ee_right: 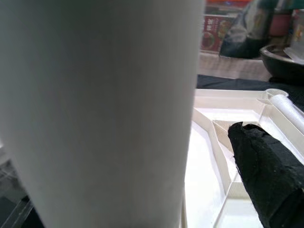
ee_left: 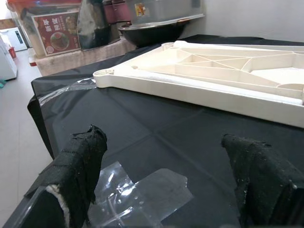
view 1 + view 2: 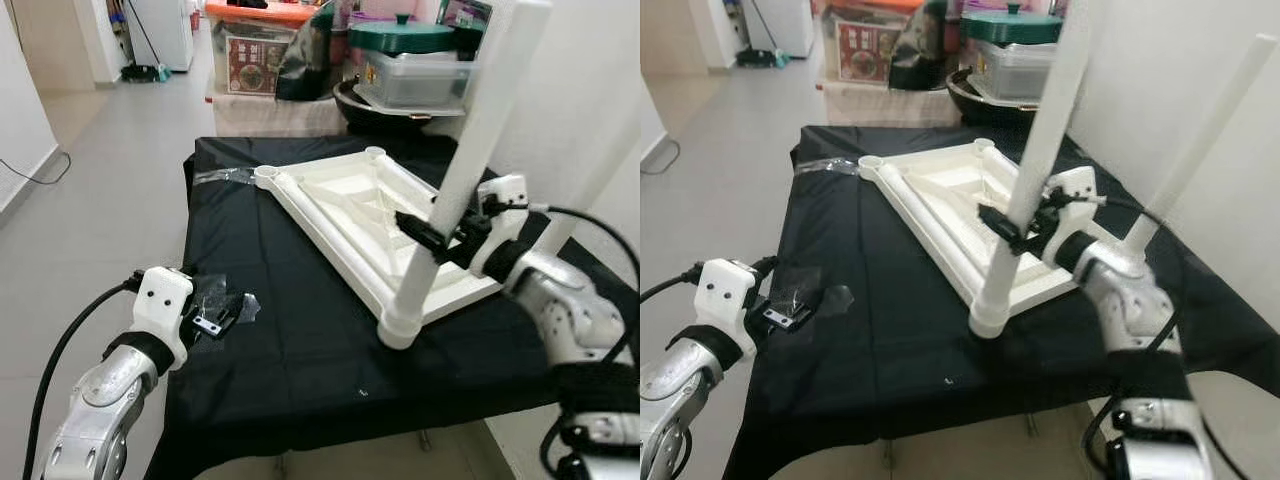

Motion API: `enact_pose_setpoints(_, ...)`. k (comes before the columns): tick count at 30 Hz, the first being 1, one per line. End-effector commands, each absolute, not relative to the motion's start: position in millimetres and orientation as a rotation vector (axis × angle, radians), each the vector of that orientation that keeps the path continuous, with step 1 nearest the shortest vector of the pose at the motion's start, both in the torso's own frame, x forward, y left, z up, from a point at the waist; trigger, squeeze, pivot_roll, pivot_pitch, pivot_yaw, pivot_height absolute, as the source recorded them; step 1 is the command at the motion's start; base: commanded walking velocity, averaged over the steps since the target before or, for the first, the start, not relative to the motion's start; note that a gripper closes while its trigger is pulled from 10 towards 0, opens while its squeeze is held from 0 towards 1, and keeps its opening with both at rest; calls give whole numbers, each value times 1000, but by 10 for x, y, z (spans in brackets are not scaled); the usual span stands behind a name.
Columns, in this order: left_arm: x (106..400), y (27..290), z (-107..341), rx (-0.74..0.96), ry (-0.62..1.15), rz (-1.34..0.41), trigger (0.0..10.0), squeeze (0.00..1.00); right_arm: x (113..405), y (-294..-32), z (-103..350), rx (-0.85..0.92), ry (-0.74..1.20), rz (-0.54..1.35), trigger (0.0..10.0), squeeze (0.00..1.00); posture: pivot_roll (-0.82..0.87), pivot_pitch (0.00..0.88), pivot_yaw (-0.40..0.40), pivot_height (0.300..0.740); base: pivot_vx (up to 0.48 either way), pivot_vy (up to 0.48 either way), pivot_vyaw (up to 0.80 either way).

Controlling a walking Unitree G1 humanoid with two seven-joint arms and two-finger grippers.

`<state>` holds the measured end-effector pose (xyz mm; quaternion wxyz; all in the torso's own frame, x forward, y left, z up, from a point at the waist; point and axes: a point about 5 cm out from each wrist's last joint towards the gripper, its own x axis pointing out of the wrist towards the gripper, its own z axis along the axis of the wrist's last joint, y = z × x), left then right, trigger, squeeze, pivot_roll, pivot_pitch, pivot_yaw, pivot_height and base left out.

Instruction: Building children table

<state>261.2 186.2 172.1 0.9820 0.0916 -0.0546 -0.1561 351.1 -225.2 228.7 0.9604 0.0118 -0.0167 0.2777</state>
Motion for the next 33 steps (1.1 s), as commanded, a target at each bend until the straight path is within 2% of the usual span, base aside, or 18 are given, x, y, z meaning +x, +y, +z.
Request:
enact_pose_setpoints(1, 2619, 1848, 1693, 183, -102, -320, 10000, 0, 3518, -2299, 2290, 9, -36, 557, 10000, 0, 45, 0, -106, 740, 0, 0, 0)
enact_pose_setpoints(9, 2609, 1840, 1689, 185, -104, -320, 10000, 0, 3553, -2388, 2249, 7, -14, 629, 10000, 0, 63, 0, -121, 740, 0, 0, 0)
enact_pose_setpoints(10, 2606, 1840, 1689, 187, -104, -322, 10000, 0, 3541, -2370, 2189, 13, 8, 685, 9059, 0, 68, 0, -118, 740, 0, 0, 0)
enact_pose_setpoints(13, 2606, 1840, 1689, 187, -104, -322, 10000, 0, 3541, -2370, 2189, 13, 8, 685, 9059, 0, 68, 0, -118, 740, 0, 0, 0)
enact_pose_setpoints(14, 2604, 1840, 1688, 189, -104, -324, 10000, 0, 3532, -2345, 2135, 16, 21, 742, 8196, 0, 69, 0, -117, 740, 0, 0, 0)
enact_pose_setpoints(15, 2604, 1840, 1688, 189, -104, -324, 10000, 0, 3532, -2345, 2135, 16, 21, 742, 8196, 0, 69, 0, -117, 740, 0, 0, 0)
enact_pose_setpoints(16, 2605, 1840, 1691, 192, -104, -328, 10000, 0, 3524, -2315, 2084, 11, 28, 790, 2510, 0, 75, 0, -117, 740, 0, 0, 0)
enact_pose_setpoints(17, 2607, 1839, 1695, 193, -105, -331, 10000, 0, 3530, -2303, 2049, 6, 33, 819, 1961, 0, 76, 0, -118, 740, 0, 0, 0)
enact_pose_setpoints(18, 2607, 1839, 1695, 193, -105, -331, 10000, 0, 3530, -2303, 2049, 6, 33, 819, 1961, 0, 76, 0, -118, 740, 0, 0, 0)
enact_pose_setpoints(19, 2608, 1839, 1697, 195, -106, -333, 10000, 0, 3540, -2307, 2030, 5, 39, 830, 0, 0, 76, 0, -118, 740, 0, 0, 0)
enact_pose_setpoints(29, 2608, 1836, 1699, 199, -107, -336, 10000, 0, 3582, -2374, 2016, 13, 39, 813, 0, 0, 79, 0, -123, 740, 0, 0, 0)
enact_pose_setpoints(33, 2604, 1826, 1692, 201, -106, -339, 10000, 0, 3620, -2409, 1993, 33, 24, 721, 0, 0, 80, 0, -128, 740, 0, 0, 0)
